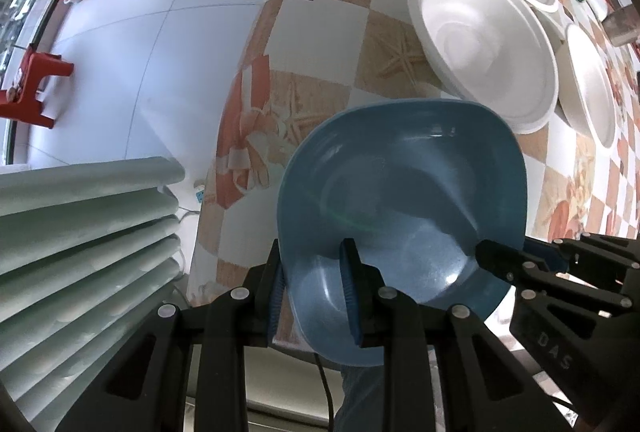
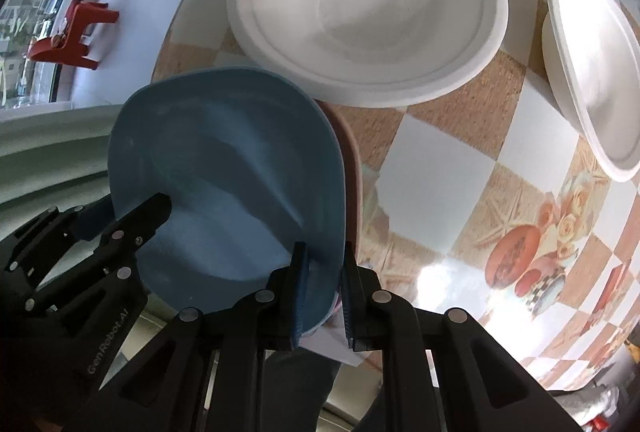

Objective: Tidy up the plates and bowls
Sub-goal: 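Lower the light-blue plate onto the pink plate and open both grippers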

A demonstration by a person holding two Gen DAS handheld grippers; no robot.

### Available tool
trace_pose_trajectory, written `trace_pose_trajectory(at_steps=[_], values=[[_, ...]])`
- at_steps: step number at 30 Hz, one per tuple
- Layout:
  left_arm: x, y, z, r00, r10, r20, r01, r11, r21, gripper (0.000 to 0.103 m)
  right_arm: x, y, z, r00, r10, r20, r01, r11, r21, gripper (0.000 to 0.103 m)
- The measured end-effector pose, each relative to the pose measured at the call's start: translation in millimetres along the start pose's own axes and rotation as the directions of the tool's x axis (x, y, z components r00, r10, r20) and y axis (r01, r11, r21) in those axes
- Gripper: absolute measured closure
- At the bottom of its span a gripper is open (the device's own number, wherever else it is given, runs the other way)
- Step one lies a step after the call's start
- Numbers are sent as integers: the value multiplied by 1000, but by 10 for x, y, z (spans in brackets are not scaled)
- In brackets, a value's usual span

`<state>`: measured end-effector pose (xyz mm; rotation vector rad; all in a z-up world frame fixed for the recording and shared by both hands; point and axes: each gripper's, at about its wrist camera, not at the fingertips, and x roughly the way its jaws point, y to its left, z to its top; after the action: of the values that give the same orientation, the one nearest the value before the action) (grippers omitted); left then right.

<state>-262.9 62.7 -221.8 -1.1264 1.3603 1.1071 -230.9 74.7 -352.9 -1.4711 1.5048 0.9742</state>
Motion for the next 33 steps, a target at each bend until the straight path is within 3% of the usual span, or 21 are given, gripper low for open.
trace_pose_trajectory(at_steps=[4, 8, 11, 14, 15, 16, 17, 19, 20, 24, 33], values=[[-2, 43, -20, 1000, -16, 21, 16, 1000, 4, 67, 7, 2, 60, 1000, 13, 11, -13, 1000, 12, 85], [-4, 25, -112, 999, -9, 35, 8, 1000, 20, 37, -56, -55, 17, 1000, 16, 21, -16, 1000, -13, 85], [-58, -4, -213, 998, -18, 62, 16, 999, 44, 25, -147, -166, -131, 999, 30, 19, -30, 999, -23, 85], [-139, -9, -324, 996, -35, 88, 30, 998, 49, 24, -219, -229, -275, 998, 57, 31, -57, 998, -21, 85], [-162, 5, -346, 995, -28, 94, 25, 999, 41, 23, -251, -253, -319, 997, 62, 41, -62, 998, -18, 82], [-185, 28, -366, 995, -32, 98, 29, 999, 31, 22, -282, -275, -360, 998, 46, 52, -45, 999, -17, 53], [-191, 43, -380, 995, -38, 96, 36, 999, 25, 22, -301, -305, -379, 998, -5, 67, 6, 1000, -12, 32], [-213, 91, -410, 994, -55, 95, 55, 998, -2, 22, -369, -385, -439, 994, -23, 106, 24, 1000, -10, 6], [-232, 98, -415, 993, -64, 96, 65, 998, -10, 22, -385, -422, -455, 994, -6, 109, 7, 1000, -8, 2], [-283, 38, -420, 991, -94, 99, 94, 996, 0, 22, -453, -657, -631, 993, -5, 118, -1, 999, 47, 2], [-595, -479, -163, 974, -153, 167, 125, 978, 169, 22, -512, -1339, -1066, 995, 15, 100, -45, 951, 305, 2]])
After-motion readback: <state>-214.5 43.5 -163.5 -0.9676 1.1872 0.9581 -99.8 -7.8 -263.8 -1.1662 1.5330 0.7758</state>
